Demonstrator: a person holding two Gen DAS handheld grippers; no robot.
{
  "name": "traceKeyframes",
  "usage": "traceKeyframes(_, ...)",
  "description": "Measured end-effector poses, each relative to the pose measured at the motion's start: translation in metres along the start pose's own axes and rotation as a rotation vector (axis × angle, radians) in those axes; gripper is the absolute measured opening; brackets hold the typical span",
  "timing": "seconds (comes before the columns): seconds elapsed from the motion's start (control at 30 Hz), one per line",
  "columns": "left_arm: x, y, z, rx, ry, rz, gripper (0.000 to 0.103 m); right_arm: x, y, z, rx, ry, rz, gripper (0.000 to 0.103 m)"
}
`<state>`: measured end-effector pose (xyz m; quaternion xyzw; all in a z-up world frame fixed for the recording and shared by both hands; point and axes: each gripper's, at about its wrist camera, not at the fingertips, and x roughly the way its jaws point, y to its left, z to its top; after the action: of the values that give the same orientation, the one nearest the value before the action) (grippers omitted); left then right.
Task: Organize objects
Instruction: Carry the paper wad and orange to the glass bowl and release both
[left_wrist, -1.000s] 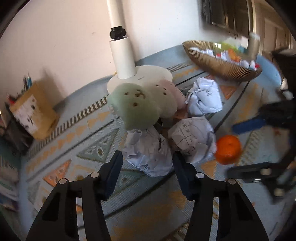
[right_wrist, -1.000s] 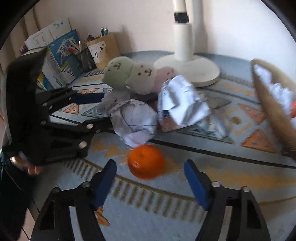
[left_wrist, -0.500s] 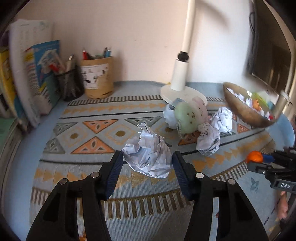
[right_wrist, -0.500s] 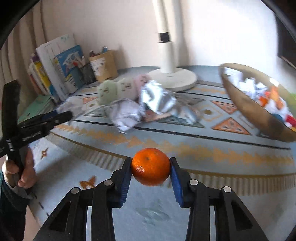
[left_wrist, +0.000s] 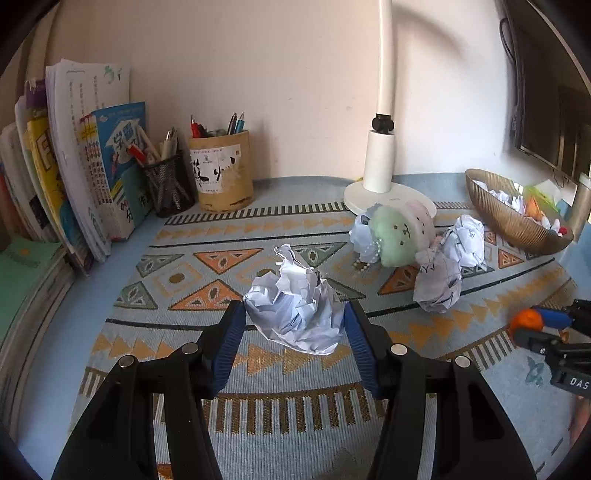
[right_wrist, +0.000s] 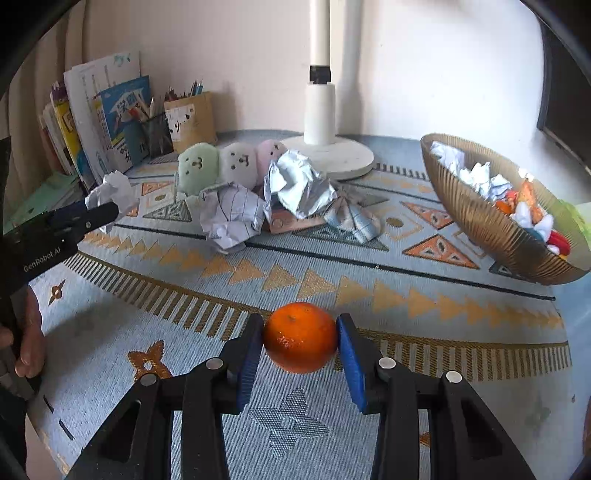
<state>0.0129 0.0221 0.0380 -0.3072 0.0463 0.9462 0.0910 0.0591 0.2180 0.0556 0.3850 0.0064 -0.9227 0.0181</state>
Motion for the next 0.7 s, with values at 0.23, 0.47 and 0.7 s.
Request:
traceKeyframes(0.23, -0.038, -0.042, 0.031, 0.019, -0.078, -0.120, 0.053, -0.041, -0.026, 0.003, 0.072, -0.051, 0.109, 0.039)
traceKeyframes(0.47, -0.017, -0.136, 0.122, 0.039, -0.071, -0.355, 0.053, -0.081, -0.129, 0.065, 0.205, -0.146, -0.032, 0.039)
traceKeyframes(0.7, 0.074, -0.238, 0.169, 0.038, 0.013, -0.429, 0.054, -0.038, -0.244, 0.121, 0.440, -0.121, -0.118, 0.039)
